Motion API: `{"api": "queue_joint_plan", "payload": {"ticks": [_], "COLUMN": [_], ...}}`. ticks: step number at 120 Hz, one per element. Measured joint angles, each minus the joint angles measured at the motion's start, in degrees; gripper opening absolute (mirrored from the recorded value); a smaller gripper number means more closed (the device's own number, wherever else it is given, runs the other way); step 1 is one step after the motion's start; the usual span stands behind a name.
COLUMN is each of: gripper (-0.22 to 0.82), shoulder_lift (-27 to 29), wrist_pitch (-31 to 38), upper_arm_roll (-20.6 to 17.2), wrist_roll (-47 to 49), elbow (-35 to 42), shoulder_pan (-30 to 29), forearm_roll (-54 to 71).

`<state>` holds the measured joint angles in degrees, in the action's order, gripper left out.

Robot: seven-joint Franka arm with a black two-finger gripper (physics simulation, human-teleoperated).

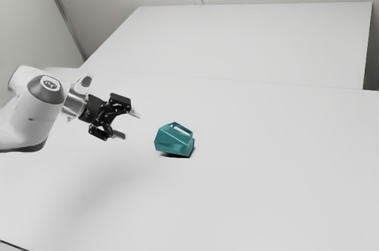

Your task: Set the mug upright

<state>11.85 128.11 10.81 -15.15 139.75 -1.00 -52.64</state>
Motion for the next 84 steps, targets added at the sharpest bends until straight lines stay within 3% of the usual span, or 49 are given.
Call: {"api": "queue_joint_plan", "payload": {"ticks": [19,84], "gripper": [0.6,0.6], "shoulder_lift": [-6.29,-19.42], "wrist_pitch": [-3.97,-21.41], "upper_arm_roll": [6.01,11.71], "wrist_roll": [-7.58,-29.04], "elbow": [-0.98,-10.6], "shoulder_pan": [-0.29,0.04], "forearm_roll": [-3.72,-10.2]}}
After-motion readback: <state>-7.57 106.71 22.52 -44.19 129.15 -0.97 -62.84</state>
